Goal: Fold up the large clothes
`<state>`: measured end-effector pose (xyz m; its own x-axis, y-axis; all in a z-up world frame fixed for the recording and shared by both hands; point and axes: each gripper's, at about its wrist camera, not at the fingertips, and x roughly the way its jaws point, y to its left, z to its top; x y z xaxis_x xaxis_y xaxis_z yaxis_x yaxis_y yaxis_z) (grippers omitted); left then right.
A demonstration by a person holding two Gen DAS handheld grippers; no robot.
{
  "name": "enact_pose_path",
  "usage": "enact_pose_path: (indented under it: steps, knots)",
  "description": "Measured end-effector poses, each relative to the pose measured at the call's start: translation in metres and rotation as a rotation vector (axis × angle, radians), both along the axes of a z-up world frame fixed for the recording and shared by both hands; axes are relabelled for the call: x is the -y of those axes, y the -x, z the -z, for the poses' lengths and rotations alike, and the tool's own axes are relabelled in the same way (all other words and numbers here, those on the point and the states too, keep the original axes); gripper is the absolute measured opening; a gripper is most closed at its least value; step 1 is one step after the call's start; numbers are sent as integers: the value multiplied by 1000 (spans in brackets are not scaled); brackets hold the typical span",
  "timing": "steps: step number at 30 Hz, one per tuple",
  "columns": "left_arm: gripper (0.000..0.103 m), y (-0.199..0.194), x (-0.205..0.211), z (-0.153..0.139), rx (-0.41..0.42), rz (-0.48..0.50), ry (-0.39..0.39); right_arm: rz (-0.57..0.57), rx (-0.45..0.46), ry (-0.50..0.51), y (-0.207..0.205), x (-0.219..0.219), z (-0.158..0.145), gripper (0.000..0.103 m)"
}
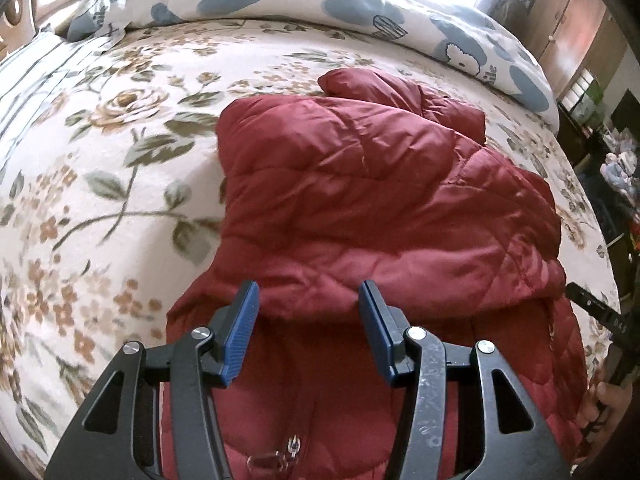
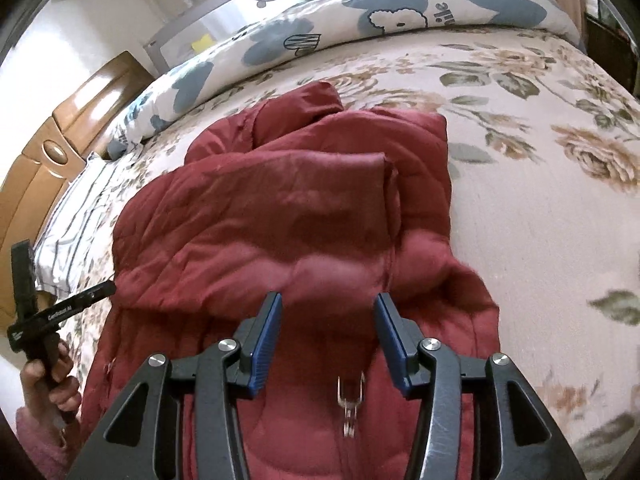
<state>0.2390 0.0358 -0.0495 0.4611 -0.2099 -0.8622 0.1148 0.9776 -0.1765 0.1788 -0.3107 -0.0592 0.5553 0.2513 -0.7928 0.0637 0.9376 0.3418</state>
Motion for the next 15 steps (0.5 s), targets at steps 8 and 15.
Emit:
enact_pose_path:
  steps: [8, 15]
  knots:
    - [51, 28, -16, -5, -23, 1, 51, -12, -19, -17, 29, 1, -3, 50]
    - [51, 69, -37, -4, -43, 2, 56, -27, -28, -34, 63, 1, -10, 56]
